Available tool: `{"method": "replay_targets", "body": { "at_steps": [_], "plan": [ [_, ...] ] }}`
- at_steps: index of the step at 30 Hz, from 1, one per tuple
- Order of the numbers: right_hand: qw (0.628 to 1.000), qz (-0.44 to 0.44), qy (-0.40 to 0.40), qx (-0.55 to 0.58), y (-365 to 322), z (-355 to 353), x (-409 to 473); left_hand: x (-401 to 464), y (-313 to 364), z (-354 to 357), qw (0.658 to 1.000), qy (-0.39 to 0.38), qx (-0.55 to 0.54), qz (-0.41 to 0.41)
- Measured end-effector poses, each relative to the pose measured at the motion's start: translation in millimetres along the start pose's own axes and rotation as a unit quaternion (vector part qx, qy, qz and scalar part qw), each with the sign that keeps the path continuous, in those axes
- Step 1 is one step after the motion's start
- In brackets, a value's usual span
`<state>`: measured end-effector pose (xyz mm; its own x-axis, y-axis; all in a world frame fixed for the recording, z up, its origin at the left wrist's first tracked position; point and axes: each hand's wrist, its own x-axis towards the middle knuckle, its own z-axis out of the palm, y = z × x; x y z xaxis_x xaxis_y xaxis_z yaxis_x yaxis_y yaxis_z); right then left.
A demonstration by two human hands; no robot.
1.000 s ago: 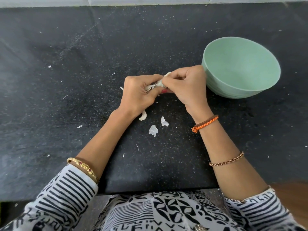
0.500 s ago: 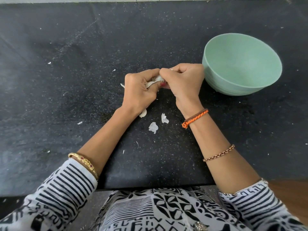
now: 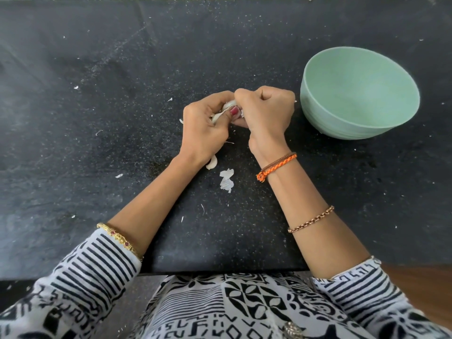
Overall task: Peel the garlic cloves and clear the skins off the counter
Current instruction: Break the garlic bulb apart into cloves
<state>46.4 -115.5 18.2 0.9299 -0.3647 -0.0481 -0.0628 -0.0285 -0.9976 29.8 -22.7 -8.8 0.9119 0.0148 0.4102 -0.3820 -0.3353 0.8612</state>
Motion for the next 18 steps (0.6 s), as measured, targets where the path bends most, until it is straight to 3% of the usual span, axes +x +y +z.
{"method": "replay_targets", "body": {
  "at_steps": [18],
  "plan": [
    [1.0, 0.006, 0.021, 0.013, 2, -2, -8, -1, 10, 7, 0.998, 0.015, -0.012, -0.055]
  ]
}}
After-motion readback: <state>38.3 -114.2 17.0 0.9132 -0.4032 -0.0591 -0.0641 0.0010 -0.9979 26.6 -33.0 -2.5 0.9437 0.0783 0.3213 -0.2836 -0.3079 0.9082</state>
